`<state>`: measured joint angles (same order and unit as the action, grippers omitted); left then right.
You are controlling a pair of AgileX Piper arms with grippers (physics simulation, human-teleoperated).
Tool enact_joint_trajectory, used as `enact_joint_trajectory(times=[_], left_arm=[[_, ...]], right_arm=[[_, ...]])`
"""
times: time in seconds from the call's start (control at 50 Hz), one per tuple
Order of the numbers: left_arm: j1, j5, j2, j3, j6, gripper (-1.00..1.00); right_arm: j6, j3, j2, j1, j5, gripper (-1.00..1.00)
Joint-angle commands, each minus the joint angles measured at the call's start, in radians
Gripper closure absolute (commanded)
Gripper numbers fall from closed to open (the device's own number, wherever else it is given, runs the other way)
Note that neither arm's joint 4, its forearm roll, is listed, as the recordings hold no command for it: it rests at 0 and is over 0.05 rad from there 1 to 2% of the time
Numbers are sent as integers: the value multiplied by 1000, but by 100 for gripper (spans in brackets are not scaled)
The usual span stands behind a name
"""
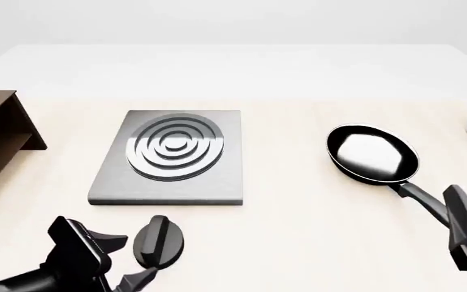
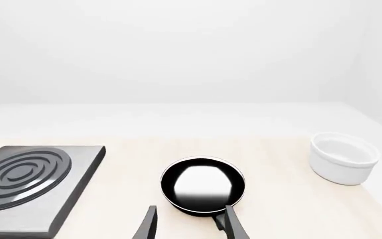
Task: Turn on the stove and put the frying pan on it.
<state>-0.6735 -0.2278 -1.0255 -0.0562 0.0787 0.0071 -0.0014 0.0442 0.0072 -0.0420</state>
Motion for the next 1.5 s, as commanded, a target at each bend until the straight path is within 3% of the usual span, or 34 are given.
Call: enact_joint_trajectory(times=[0.02,0.78,0.8,1.04,1.34,1.5], left_arm=[[-16,-113,-113,15,-5,-100],[-109,-257,-295,6,-21,-100],[-169,-254,-334,-38,-18,-100],[-207,-251,-348,-57,-17,-100],[-250,-184,-333,-132,-14,-100],[-303,-34,-165,-182,-10,-100]], right_arm=[[-2,0,10,1,-10,-100],[-3,0,33,3,-29,-100],[-3,1,35,4,-33,-100],[-3,1,34,4,-33,-100],[-4,1,36,4,-35,-100],[-4,1,31,4,-30,-100]])
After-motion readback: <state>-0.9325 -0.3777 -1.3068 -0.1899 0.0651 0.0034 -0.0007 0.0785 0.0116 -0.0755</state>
